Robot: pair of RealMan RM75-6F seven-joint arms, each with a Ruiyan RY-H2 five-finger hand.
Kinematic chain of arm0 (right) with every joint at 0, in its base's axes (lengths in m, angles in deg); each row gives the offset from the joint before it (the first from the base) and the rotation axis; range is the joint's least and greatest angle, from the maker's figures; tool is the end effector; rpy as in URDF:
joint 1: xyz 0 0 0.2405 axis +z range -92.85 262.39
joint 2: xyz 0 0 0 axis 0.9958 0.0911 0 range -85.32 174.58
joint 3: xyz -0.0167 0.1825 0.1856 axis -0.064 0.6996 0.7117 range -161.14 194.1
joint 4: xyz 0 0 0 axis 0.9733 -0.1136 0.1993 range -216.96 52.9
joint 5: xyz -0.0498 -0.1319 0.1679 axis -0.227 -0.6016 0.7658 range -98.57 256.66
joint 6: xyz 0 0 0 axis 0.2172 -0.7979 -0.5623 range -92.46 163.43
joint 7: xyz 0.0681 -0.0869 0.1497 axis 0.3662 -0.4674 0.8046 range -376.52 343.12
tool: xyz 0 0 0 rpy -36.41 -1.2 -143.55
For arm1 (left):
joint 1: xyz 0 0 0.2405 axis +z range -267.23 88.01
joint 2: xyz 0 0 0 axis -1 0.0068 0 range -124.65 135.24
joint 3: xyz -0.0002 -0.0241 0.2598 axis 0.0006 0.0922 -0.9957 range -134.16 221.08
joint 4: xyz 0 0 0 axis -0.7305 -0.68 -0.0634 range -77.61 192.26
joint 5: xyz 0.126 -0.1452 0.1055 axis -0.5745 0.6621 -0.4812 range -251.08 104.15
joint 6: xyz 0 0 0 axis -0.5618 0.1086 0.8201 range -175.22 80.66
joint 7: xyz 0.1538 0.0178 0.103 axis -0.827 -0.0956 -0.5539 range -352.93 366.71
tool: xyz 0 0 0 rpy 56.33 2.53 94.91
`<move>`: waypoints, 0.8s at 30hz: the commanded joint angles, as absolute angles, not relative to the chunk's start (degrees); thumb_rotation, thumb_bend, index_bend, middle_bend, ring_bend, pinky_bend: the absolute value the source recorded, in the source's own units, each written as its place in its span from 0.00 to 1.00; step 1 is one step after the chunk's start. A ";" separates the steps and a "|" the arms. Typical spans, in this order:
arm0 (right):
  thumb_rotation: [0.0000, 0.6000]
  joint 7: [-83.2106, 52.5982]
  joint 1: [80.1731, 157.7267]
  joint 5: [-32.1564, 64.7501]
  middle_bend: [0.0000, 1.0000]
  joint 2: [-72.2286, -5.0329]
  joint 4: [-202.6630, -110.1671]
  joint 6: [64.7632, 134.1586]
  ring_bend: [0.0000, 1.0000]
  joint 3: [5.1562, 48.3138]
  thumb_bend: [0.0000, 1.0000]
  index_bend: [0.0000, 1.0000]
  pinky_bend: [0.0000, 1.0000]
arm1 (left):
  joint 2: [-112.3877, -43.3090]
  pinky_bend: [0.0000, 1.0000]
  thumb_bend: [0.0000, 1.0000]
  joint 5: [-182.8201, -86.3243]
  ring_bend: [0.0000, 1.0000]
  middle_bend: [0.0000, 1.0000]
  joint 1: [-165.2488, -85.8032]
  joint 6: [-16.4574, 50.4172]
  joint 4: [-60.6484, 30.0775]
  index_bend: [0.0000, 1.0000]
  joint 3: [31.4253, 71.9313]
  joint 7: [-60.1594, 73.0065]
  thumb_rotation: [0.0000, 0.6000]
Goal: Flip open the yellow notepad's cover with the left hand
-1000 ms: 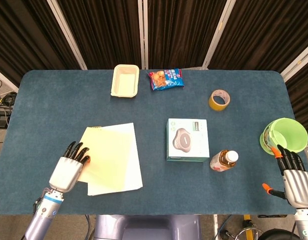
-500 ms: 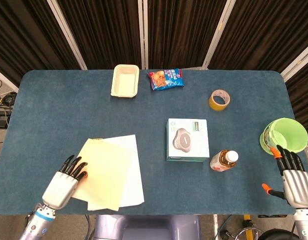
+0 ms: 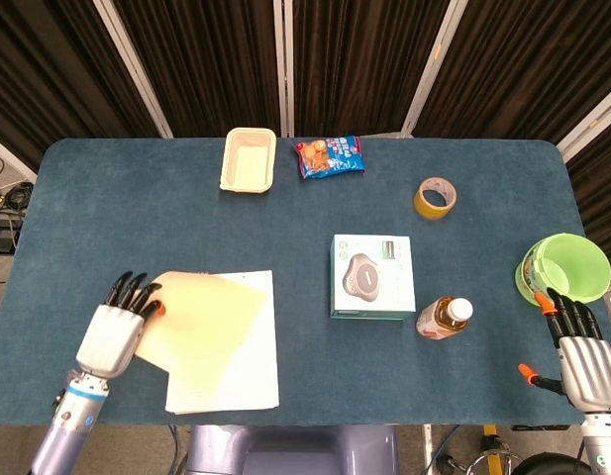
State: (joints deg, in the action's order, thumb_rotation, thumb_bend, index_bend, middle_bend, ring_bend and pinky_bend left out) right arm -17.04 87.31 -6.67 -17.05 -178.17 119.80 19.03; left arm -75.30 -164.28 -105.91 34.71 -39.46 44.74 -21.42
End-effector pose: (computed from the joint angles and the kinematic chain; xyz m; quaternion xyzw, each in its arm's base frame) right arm -0.3191 -0.2093 0.1568 0.5861 -0.4109 0.3771 0.5877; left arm -0.2015 0.2564 0.0422 -0.6978 -0.2684 -0.4088 0.5234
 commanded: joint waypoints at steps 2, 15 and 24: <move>1.00 -17.01 87.38 -6.37 0.00 -17.10 -177.98 119.53 0.00 19.08 0.00 0.00 0.00 | -74.80 0.10 0.66 -159.10 0.11 0.23 -109.23 30.81 -40.98 0.72 49.76 -23.06 1.00; 1.00 -16.87 87.89 -3.85 0.00 -17.31 -176.93 117.27 0.00 19.39 0.00 0.00 0.00 | -76.00 0.10 0.66 -142.05 0.11 0.23 -118.76 21.73 -36.65 0.72 61.96 -27.87 1.00; 1.00 -17.35 88.41 -2.11 0.00 -17.67 -176.31 115.49 0.00 19.57 0.00 0.00 0.00 | -78.19 0.10 0.66 -135.78 0.11 0.23 -124.69 18.02 -28.10 0.72 65.69 -28.29 1.00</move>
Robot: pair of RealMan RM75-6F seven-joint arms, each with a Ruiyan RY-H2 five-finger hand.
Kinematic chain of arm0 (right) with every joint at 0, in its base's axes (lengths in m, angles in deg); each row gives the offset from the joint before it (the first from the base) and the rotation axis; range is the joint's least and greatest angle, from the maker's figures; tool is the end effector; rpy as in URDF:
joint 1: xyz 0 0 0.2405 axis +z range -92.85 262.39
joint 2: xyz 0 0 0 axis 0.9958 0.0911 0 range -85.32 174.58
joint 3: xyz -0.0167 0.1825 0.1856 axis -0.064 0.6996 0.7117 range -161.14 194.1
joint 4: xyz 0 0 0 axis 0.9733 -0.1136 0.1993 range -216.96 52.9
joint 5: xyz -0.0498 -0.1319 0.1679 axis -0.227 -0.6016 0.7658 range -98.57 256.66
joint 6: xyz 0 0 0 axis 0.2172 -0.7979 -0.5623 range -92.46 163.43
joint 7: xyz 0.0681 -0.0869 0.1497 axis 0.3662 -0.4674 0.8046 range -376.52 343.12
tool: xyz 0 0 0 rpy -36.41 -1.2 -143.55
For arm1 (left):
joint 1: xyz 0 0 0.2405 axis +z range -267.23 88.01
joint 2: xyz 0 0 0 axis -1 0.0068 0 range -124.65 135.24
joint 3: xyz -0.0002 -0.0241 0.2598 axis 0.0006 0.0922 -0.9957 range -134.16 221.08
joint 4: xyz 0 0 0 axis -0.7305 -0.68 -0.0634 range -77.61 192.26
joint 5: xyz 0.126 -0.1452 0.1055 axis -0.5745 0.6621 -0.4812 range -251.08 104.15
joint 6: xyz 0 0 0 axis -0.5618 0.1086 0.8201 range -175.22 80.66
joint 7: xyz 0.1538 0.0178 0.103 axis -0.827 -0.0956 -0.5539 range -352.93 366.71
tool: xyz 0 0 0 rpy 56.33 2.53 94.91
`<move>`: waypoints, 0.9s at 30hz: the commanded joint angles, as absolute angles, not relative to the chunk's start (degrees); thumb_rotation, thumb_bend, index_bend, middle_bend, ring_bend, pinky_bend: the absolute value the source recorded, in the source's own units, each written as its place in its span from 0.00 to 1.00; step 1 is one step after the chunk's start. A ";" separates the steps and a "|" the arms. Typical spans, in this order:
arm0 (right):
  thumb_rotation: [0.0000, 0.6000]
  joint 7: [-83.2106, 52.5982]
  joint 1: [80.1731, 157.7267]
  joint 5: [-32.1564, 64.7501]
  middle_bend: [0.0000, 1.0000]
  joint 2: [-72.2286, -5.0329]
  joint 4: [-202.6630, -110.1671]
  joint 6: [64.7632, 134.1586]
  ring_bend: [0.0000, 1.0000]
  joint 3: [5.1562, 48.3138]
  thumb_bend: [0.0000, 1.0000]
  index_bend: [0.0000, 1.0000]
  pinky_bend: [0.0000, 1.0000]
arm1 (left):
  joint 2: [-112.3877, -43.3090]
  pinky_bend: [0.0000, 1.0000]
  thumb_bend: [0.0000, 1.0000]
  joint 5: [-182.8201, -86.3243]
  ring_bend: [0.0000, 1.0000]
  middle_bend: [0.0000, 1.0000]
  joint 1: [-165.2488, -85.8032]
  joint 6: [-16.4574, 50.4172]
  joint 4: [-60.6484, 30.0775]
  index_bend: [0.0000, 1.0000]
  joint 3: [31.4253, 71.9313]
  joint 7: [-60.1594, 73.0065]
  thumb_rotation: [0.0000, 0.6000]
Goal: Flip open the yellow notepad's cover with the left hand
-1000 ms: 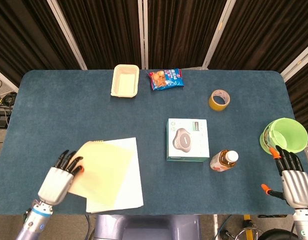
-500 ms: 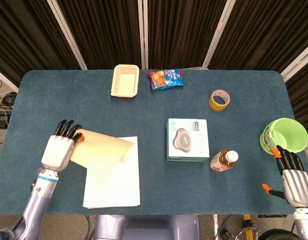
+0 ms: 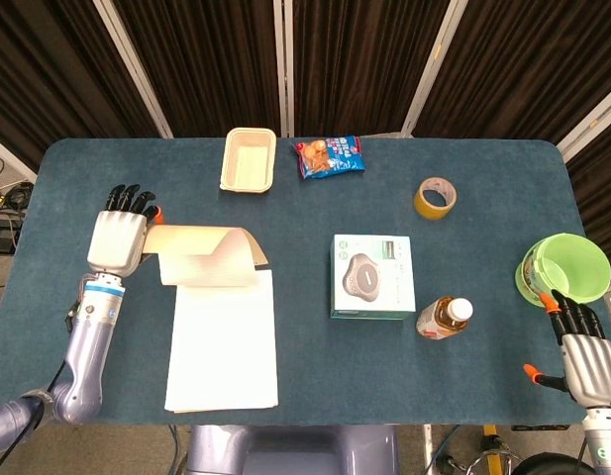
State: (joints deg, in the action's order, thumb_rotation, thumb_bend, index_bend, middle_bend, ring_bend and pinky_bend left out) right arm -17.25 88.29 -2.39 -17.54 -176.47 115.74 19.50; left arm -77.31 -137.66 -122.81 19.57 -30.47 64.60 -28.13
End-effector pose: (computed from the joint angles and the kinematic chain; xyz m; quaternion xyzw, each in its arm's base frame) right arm -0.3380 -0.2155 0.1517 0.5810 -0.4337 0.3444 0.5964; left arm -0.1749 0.4108 0.0726 -0.6484 -0.2818 -0.3742 0.6002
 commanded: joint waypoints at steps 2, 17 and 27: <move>1.00 -17.52 88.51 -1.70 0.00 -17.88 -175.99 115.13 0.00 19.62 0.00 0.00 0.00 | -78.79 0.10 0.66 -134.85 0.11 0.23 -126.02 17.05 -26.13 0.72 66.07 -27.99 1.00; 1.00 -18.42 89.26 0.24 0.00 -19.11 -174.19 113.05 0.00 19.81 0.00 0.00 0.00 | -86.70 0.10 0.64 -134.73 0.09 0.10 -133.85 14.37 -9.45 0.57 63.23 -31.11 1.00; 1.00 -18.97 89.13 -0.18 0.00 -19.31 -174.29 113.66 0.00 19.70 0.00 0.00 0.00 | -92.75 0.03 0.52 -133.76 0.00 0.00 -137.96 13.34 2.24 0.20 63.14 -32.52 1.00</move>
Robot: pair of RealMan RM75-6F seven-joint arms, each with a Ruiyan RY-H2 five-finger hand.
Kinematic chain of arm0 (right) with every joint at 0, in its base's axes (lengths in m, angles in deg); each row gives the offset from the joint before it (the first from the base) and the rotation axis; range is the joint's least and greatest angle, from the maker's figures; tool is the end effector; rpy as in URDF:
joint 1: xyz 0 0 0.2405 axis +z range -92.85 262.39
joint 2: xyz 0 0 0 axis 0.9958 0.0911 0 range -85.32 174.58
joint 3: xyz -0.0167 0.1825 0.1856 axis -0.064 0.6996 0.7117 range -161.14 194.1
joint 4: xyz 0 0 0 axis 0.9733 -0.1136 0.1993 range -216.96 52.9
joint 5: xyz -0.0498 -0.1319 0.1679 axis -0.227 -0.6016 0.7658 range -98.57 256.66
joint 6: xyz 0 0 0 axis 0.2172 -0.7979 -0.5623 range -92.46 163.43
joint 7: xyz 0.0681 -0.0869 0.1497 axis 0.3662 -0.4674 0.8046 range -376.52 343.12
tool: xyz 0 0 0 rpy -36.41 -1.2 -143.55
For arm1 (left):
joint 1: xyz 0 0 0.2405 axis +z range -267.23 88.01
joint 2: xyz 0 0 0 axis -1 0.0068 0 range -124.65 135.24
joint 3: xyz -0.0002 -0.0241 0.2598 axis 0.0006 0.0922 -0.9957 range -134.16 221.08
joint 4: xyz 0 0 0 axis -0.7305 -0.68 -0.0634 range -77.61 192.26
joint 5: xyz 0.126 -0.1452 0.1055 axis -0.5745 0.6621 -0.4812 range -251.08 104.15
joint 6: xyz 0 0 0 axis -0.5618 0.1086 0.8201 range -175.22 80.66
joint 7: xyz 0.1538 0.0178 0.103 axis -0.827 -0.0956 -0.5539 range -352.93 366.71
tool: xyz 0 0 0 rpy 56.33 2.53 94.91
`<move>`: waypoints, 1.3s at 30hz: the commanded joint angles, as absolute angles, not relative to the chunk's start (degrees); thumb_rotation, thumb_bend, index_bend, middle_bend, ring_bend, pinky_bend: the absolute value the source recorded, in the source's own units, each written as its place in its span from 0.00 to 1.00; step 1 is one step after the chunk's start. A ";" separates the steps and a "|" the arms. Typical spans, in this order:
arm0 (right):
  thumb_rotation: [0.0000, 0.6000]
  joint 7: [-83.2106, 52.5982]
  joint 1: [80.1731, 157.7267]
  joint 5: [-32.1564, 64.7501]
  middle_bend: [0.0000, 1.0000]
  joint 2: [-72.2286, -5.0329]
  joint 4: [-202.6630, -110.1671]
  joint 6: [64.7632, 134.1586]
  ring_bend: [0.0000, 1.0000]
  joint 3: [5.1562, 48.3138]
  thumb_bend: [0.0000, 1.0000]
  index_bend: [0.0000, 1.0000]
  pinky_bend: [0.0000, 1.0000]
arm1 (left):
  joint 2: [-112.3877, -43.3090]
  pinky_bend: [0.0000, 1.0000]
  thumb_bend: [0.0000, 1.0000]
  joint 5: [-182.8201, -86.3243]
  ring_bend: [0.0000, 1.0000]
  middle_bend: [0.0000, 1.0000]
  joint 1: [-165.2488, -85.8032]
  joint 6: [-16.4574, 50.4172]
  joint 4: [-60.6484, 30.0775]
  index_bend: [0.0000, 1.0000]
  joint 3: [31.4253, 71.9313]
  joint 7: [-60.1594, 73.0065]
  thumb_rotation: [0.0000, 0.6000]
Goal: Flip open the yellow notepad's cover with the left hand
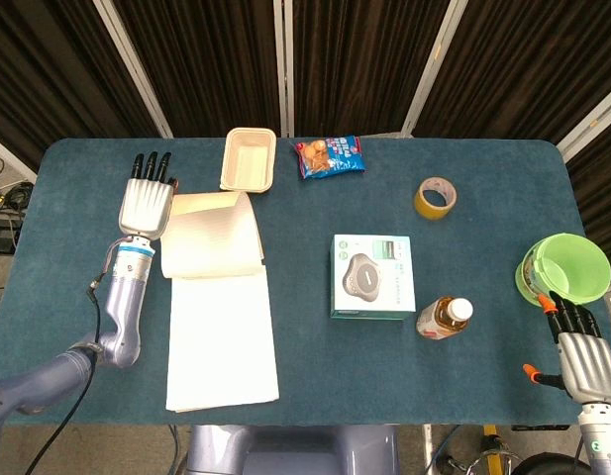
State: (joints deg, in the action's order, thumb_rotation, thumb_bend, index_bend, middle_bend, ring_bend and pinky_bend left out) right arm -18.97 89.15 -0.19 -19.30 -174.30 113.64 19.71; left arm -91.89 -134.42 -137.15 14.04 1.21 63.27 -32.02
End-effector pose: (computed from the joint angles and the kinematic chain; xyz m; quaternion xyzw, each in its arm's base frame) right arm -0.3488 -0.2204 0.1427 0.5842 -0.4373 0.3221 0.6031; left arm -0.1692 0.4902 0.0282 -0.6710 -0.1862 -0.2917 0.6557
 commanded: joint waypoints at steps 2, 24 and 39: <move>1.00 -18.97 89.11 -0.16 0.00 -19.32 -174.25 113.68 0.00 19.70 0.00 0.00 0.00 | -93.01 0.00 0.47 -133.87 0.00 0.00 -138.21 13.34 2.80 0.06 62.95 -32.50 1.00; 1.00 -18.83 89.17 -0.70 0.00 -19.40 -174.54 113.52 0.00 19.33 0.00 0.00 0.00 | -89.64 0.00 0.31 -135.87 0.00 0.00 -137.53 19.39 1.84 0.00 63.54 -30.87 1.00; 1.00 -18.89 89.13 -0.44 0.00 -19.24 -174.73 113.61 0.00 19.42 0.00 0.00 0.00 | -79.85 0.00 0.24 -131.85 0.00 0.00 -133.38 19.34 -15.02 0.00 63.58 -31.46 1.00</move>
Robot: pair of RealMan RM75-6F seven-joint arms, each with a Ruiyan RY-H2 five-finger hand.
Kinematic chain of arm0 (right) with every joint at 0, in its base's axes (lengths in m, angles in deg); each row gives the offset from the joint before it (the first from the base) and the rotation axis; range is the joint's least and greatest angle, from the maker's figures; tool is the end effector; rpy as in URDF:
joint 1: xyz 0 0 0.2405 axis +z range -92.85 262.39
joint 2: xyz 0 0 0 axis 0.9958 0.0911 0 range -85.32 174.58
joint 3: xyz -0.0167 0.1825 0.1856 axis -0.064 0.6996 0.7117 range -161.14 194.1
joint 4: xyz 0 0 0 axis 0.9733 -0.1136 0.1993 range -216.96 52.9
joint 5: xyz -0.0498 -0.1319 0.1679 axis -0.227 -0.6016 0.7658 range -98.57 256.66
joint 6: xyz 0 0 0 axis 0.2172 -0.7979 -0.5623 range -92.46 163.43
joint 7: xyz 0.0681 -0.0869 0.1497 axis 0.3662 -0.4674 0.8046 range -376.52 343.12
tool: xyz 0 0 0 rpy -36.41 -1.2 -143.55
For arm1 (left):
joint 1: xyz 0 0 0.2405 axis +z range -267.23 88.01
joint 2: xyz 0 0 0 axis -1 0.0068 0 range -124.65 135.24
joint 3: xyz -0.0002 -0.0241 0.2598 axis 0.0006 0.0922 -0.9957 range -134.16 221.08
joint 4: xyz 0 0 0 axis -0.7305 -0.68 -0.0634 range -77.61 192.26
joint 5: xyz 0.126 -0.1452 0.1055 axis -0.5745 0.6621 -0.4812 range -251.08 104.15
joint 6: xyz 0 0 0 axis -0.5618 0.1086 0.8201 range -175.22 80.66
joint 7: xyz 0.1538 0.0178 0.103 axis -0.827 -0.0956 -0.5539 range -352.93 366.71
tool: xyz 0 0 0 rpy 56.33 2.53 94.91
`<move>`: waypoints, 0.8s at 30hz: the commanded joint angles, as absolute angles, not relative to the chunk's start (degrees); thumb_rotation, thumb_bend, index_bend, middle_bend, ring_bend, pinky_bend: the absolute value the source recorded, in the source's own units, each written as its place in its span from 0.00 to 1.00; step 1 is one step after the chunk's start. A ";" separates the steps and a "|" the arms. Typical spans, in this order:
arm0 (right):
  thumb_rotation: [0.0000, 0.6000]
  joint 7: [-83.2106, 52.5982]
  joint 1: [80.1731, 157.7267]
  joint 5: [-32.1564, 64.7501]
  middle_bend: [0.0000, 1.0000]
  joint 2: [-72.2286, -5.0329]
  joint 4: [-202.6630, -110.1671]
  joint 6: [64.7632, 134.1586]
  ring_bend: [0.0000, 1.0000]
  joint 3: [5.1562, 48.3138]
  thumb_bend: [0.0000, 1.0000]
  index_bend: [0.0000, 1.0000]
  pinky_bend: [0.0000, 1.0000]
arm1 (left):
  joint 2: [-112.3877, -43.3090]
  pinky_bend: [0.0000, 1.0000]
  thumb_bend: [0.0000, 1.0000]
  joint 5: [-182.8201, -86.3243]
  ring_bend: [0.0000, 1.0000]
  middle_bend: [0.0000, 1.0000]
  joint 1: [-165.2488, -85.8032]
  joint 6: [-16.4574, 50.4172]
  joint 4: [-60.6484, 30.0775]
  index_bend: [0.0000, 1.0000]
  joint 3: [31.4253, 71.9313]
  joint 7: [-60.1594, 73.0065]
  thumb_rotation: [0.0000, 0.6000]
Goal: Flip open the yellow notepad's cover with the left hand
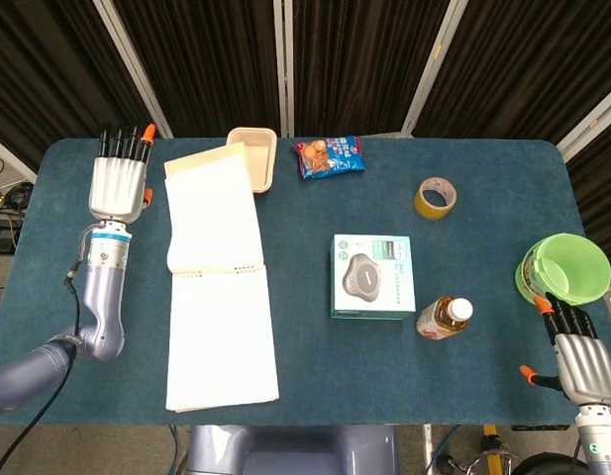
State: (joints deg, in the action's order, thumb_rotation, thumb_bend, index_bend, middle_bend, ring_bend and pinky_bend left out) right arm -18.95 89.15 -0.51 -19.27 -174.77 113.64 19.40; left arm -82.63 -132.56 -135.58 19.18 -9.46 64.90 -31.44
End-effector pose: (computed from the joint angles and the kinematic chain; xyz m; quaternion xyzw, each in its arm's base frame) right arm -0.3467 -0.2191 0.1405 0.5861 -0.4398 0.3234 0.5988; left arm -0.1619 0.4872 0.0916 -0.6288 -0.1858 -0.3330 0.6776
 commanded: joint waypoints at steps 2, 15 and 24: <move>1.00 -18.78 89.07 -0.23 0.00 -19.13 -174.63 113.59 0.00 19.47 0.00 0.00 0.00 | -77.94 0.00 0.24 -133.84 0.00 0.00 -130.74 21.54 -20.06 0.00 61.48 -29.71 1.00; 1.00 -19.04 88.23 -1.85 0.00 -18.40 -175.92 115.88 0.00 19.22 0.00 0.00 0.00 | -71.44 0.00 0.24 -145.44 0.00 0.00 -114.17 36.94 -36.25 0.00 47.74 -22.89 1.00; 1.00 -17.91 87.93 -2.04 0.00 -17.57 -176.72 117.02 0.00 19.80 0.00 0.00 0.00 | -70.93 0.00 0.24 -152.69 0.00 0.00 -105.05 45.44 -36.17 0.00 40.56 -18.96 1.00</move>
